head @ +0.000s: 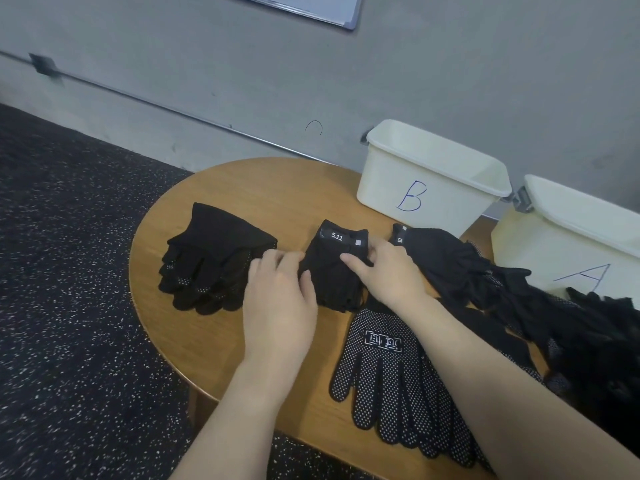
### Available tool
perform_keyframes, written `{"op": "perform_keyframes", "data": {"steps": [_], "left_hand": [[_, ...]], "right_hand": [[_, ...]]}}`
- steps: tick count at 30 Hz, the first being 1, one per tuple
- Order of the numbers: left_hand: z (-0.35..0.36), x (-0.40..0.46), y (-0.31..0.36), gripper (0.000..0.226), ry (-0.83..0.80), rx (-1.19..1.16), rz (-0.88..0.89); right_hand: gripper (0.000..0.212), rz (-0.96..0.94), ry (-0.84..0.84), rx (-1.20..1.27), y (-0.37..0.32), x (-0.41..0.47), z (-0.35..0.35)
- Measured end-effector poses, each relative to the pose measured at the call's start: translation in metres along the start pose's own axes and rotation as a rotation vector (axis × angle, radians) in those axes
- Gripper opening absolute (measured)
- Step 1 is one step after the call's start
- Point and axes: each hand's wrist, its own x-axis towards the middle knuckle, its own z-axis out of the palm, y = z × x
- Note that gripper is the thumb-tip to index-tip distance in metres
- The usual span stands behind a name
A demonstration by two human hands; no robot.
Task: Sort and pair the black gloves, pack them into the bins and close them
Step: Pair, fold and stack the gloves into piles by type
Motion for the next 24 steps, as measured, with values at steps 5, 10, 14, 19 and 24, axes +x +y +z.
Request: {"op": "perform_keyframes", "data": {"steps": [5, 10, 14, 19, 24], "left_hand": [[0.013, -0.002, 0.003, 0.046, -0.177, 0.135, 0.098], [0.025, -0.008, -0.004, 0.065, -0.356, 0.317, 0.074], [0.024, -0.011, -0.004, 0.068, -0.37, 0.41, 0.066], [0.025, -0.01, -0.005, 0.069, -0.391, 0.429, 0.063], [0.021, -0.012, -0.005, 0.069, -0.37, 0.373, 0.073]], "right_hand": [[0.046, -0.132, 0.272, 0.021, -0.008, -0.006, -0.013], [0.043, -0.431, 0.023, -0.034, -0.012, -0.006, -0.009], [0.059, -0.41, -0.254, -0.075, 0.004, -0.005, 0.004], [0.064, -0.411, -0.33, -0.138, 0.018, -0.004, 0.013], [0.065, -0.401, -0.411, -0.199, 0.012, -0.001, 0.002]]}}
